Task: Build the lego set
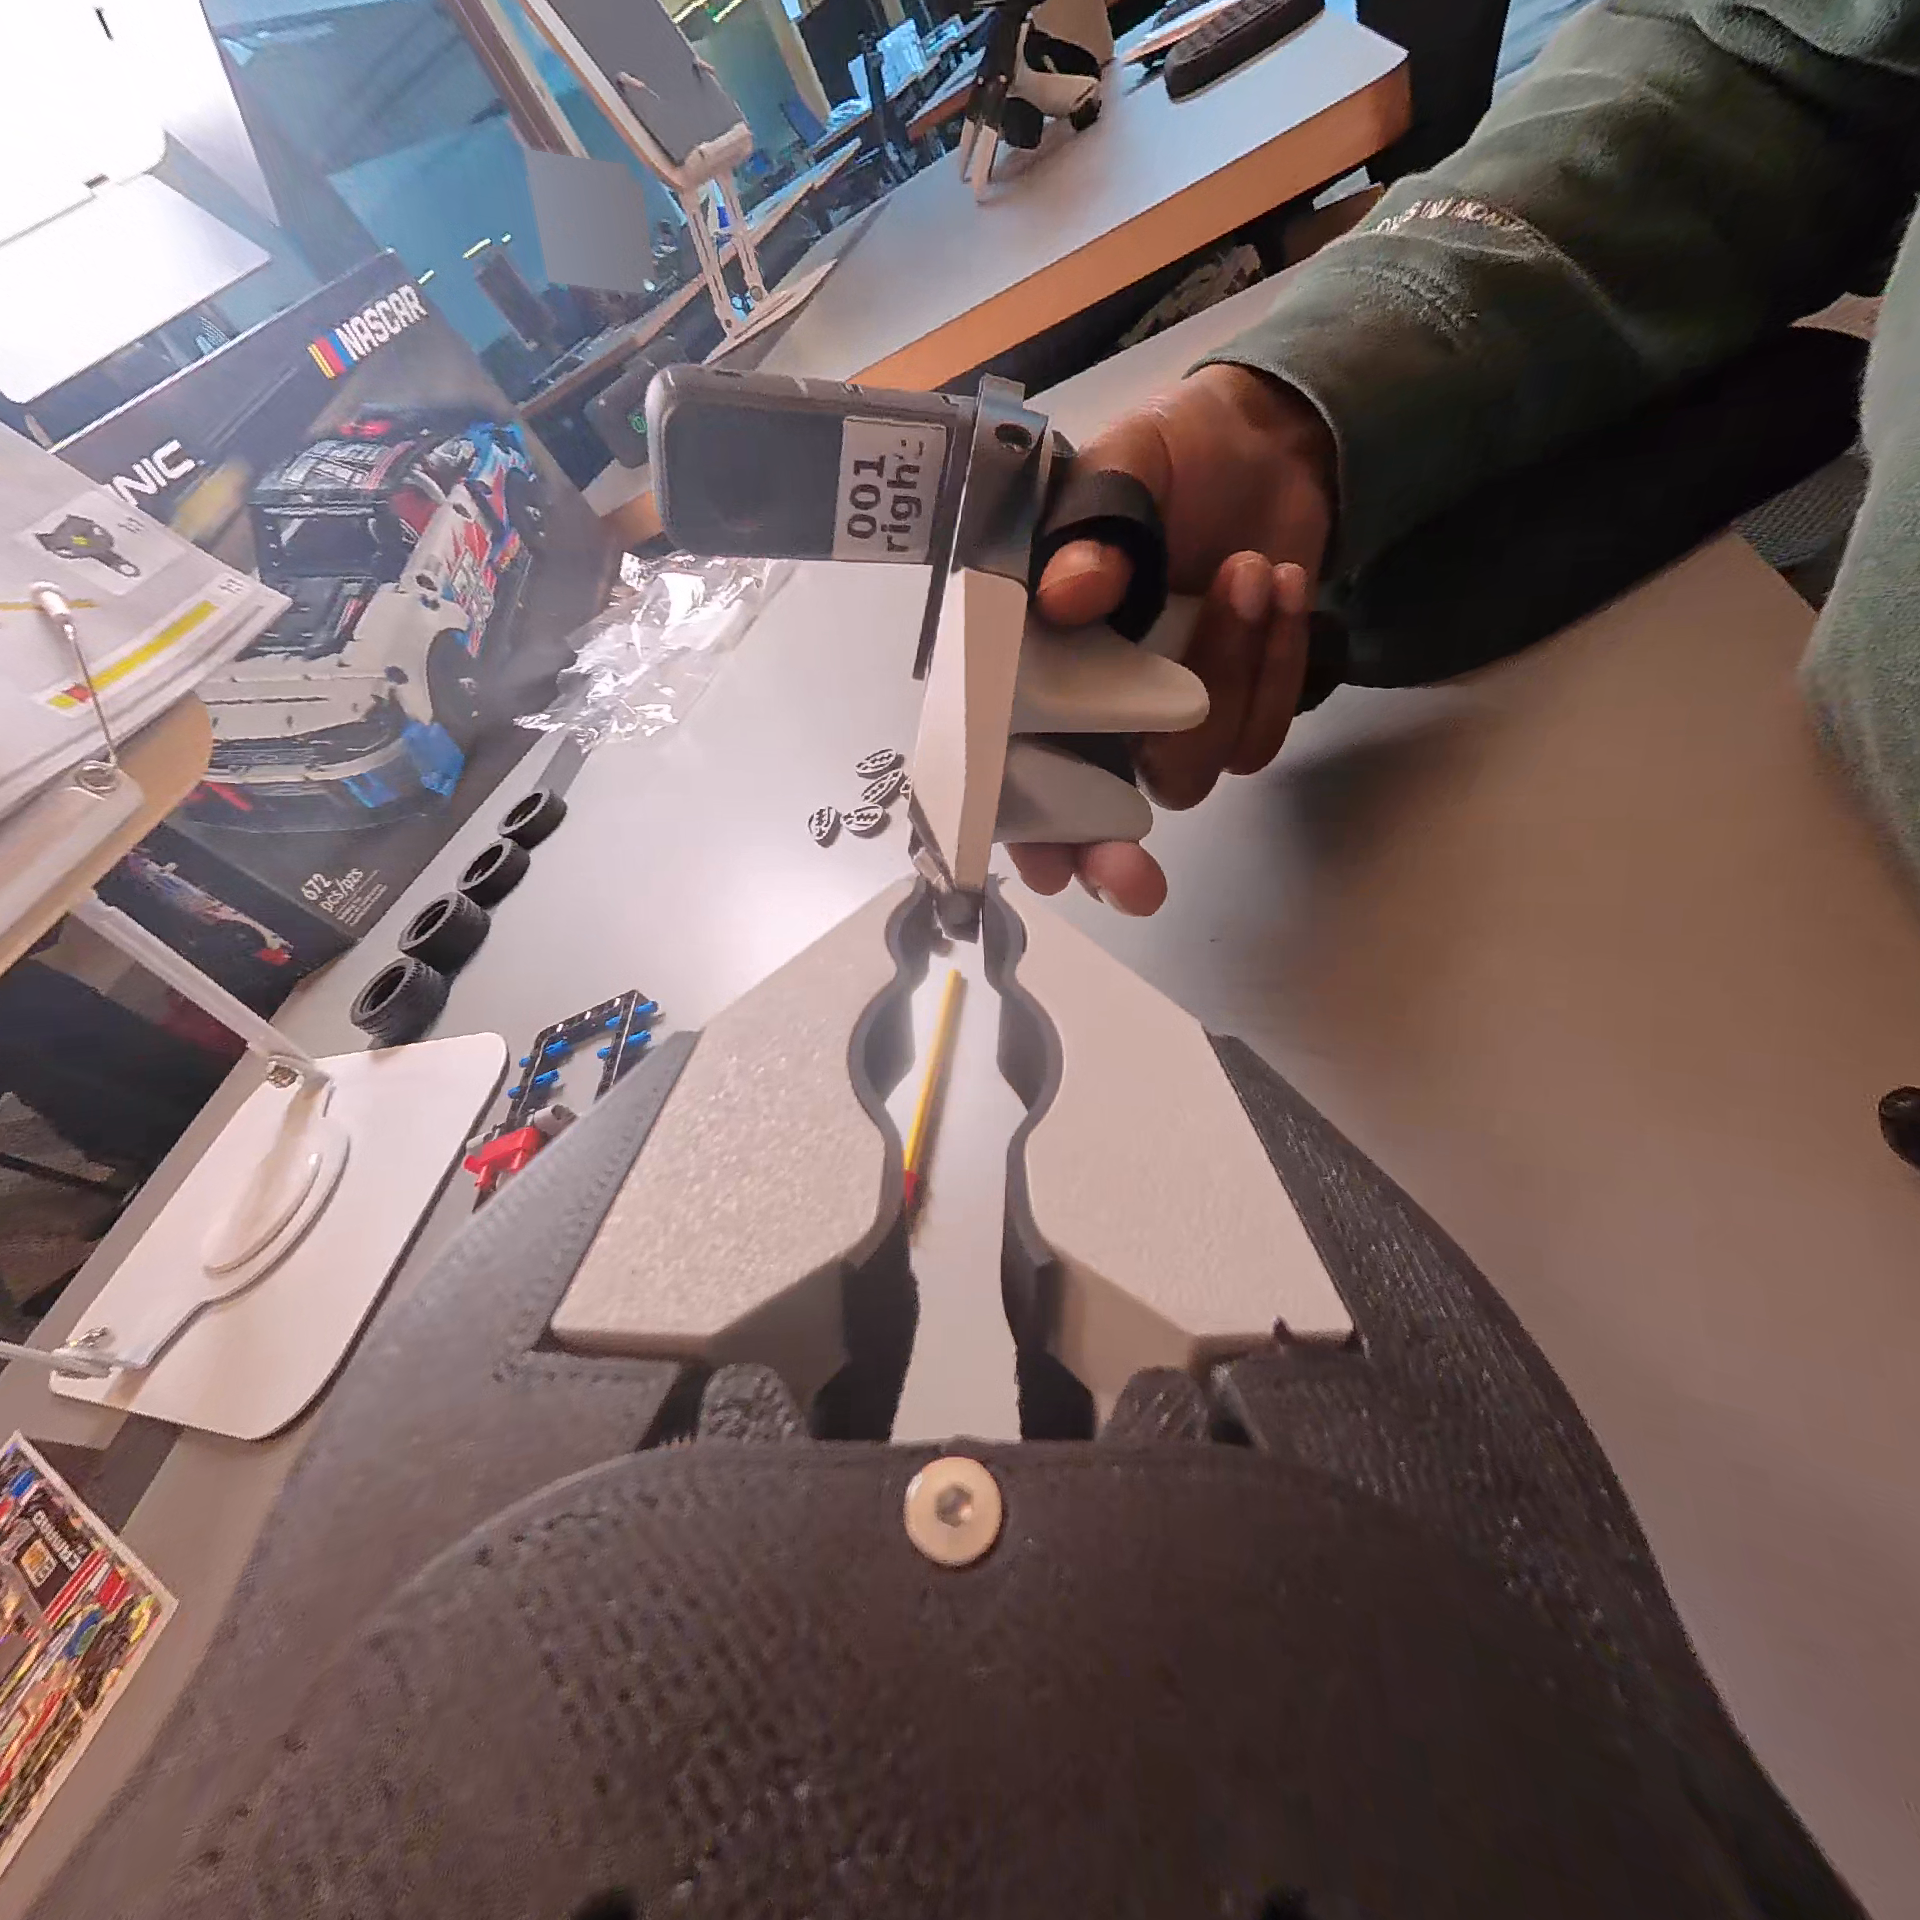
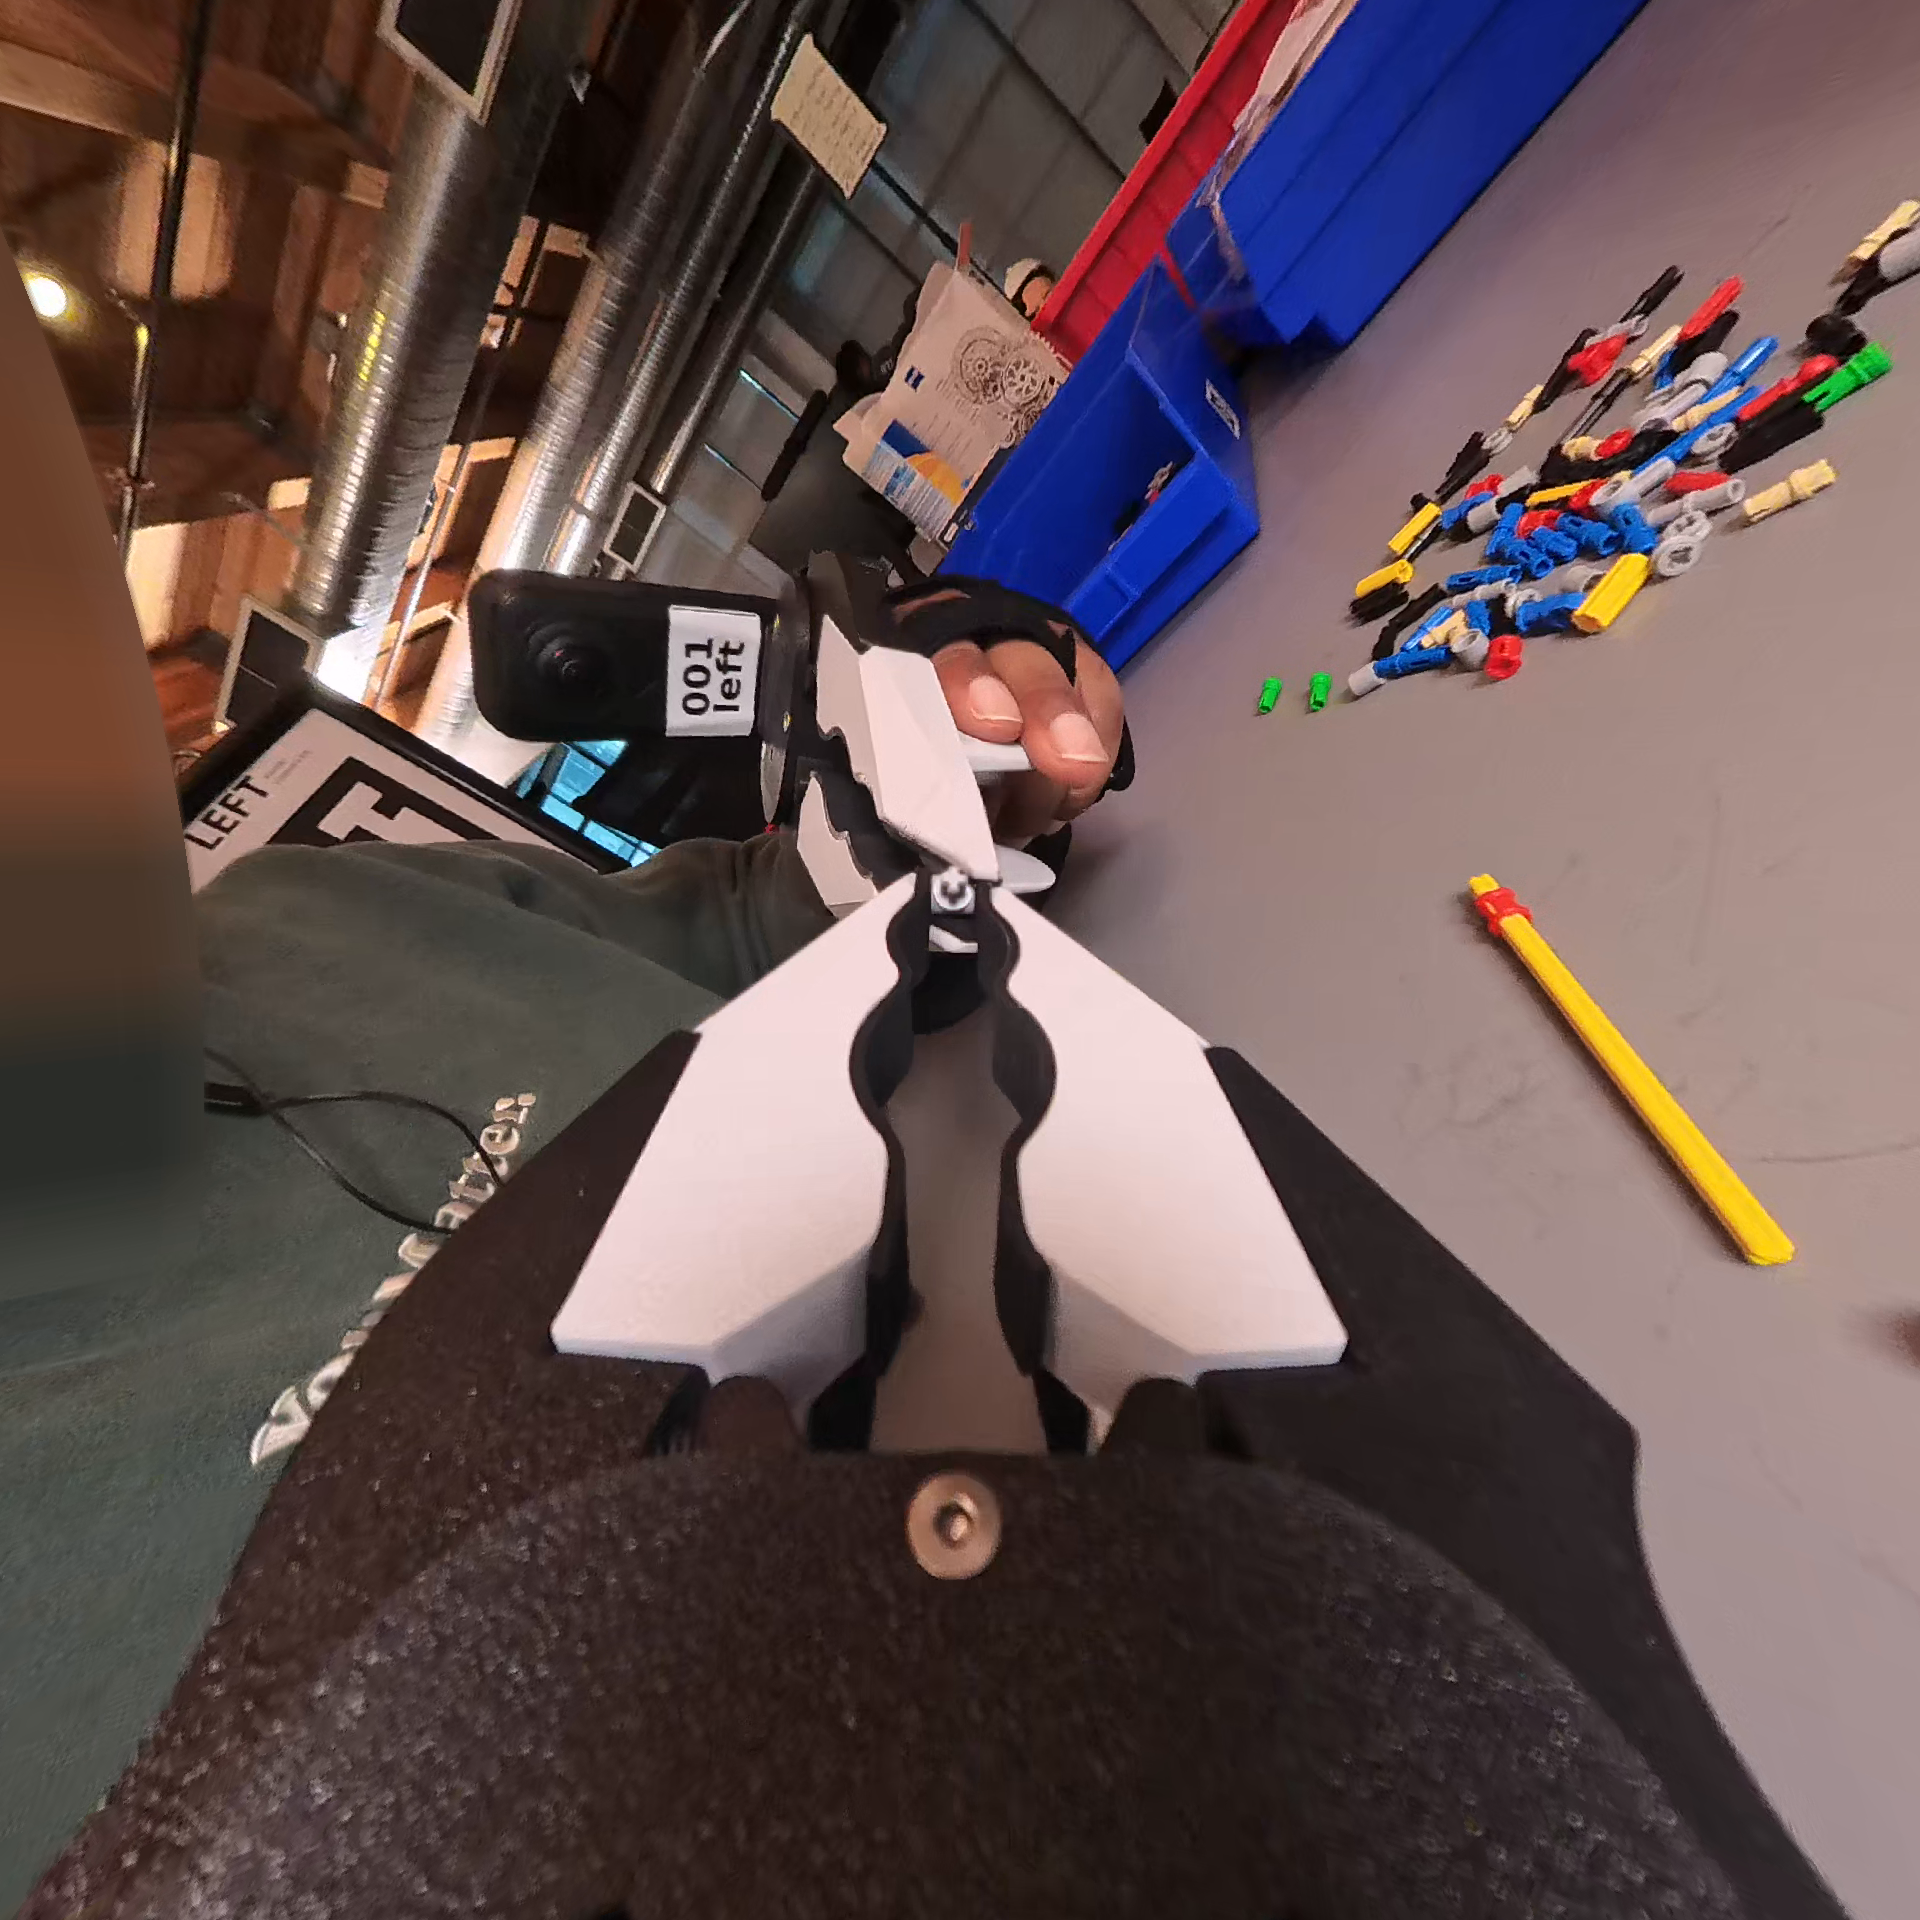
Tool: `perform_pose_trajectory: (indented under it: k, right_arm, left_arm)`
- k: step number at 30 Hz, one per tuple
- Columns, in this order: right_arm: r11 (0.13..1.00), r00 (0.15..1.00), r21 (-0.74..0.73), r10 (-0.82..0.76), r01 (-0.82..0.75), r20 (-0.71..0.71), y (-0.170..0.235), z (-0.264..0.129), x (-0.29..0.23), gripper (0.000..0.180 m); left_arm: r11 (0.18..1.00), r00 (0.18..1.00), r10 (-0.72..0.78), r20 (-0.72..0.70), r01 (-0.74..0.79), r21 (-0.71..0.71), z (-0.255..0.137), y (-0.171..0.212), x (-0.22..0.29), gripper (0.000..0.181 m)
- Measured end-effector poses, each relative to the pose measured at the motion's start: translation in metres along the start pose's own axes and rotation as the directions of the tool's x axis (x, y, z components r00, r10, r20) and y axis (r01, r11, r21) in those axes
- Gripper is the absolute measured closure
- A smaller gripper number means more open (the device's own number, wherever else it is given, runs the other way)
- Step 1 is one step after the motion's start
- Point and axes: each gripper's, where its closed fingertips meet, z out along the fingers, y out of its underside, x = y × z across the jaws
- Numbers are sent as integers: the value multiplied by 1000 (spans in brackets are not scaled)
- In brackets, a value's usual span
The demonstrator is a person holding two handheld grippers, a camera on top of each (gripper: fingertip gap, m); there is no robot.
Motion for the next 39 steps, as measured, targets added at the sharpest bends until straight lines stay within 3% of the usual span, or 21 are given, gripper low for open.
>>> perform_pose_trajectory:
  k: [5, 7, 13, 26, 39]
  right_arm:
    - [999, 1000, -23, -28, 27, -6, 0, -3, 0, 171]
    - [999, 999, -16, -31, 31, -11, -3, -8, 2, 159]
    - [997, 996, 26, -76, 78, -45, -13, -16, 6, 164]
    - [999, 996, 49, 19, -15, -85, -6, -8, 19, 178]
    - [977, 993, 182, 117, -109, -31, -18, -8, 20, 178]
  left_arm:
    - [1000, 1000, -28, -13, 28, 3, 1, 0, 0, 173]
    - [999, 999, -45, 0, 45, 7, -2, 1, -4, 173]
    - [988, 989, -147, -29, 148, 38, -7, 0, -10, 174]
    - [995, 996, -90, -26, 89, -54, 2, 16, -3, 174]
    - [985, 984, -173, 44, 173, -3, -3, 15, -20, 174]
